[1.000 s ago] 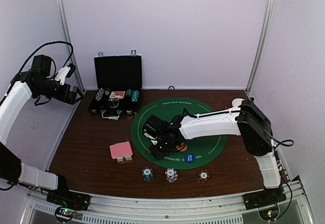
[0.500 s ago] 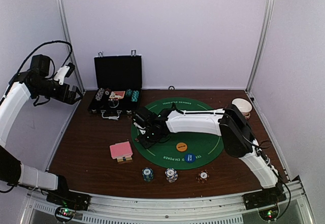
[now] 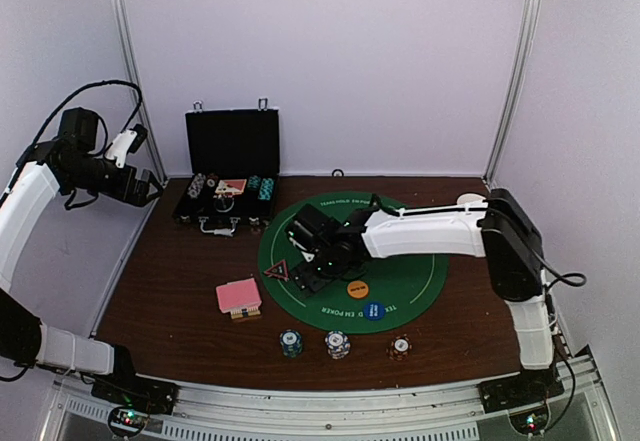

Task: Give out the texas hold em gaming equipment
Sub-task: Move the all-in button to the poker table mat, then move the big blind button to the poker table mat.

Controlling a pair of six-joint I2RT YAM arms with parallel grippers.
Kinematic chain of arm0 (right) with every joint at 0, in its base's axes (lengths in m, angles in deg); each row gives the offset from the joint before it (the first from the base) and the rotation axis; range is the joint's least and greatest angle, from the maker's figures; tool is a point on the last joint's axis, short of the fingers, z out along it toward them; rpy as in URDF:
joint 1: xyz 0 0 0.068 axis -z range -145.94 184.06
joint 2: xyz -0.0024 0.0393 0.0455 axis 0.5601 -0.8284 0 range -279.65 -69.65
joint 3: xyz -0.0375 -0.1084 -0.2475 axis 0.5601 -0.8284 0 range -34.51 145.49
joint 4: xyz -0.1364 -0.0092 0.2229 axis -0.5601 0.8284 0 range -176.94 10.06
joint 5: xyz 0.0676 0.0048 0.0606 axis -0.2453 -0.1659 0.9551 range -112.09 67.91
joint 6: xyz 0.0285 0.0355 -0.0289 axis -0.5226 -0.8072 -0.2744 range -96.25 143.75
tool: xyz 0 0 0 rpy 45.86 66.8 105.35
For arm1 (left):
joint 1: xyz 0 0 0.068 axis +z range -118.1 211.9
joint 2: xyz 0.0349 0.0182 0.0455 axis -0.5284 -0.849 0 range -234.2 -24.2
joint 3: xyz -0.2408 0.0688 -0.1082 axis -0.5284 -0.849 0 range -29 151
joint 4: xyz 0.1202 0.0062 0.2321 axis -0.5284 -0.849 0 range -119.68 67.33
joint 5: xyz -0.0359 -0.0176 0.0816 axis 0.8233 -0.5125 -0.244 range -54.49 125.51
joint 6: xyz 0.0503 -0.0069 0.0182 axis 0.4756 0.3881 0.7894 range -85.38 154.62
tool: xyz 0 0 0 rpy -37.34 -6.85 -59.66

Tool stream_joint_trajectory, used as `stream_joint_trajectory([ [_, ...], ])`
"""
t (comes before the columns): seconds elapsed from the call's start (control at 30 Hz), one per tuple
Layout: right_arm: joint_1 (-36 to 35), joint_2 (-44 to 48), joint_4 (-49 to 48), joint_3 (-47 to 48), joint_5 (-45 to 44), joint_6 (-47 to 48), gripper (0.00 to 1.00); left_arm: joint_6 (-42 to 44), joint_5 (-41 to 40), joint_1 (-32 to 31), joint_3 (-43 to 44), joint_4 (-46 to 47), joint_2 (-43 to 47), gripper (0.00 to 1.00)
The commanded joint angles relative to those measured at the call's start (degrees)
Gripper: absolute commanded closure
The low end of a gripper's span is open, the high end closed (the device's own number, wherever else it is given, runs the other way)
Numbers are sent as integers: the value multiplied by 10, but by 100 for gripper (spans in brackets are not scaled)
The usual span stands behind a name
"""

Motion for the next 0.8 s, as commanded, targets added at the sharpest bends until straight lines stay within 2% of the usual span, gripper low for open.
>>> stream_joint_trajectory([
  [0.0,8,109,-17,-89,-38,-29,15,5,9,4,17,-1,6,3],
  [0.33,13,195,-2,-247,-22,-71,15,15,16,4,24,-15,9,2],
  [0.63,35,194,-28,-293,-10,-94,20,15,30,4,35,-19,4,2],
  [0.77,49,177,-44,-290,12,-95,26,10,34,4,41,-18,0,2],
])
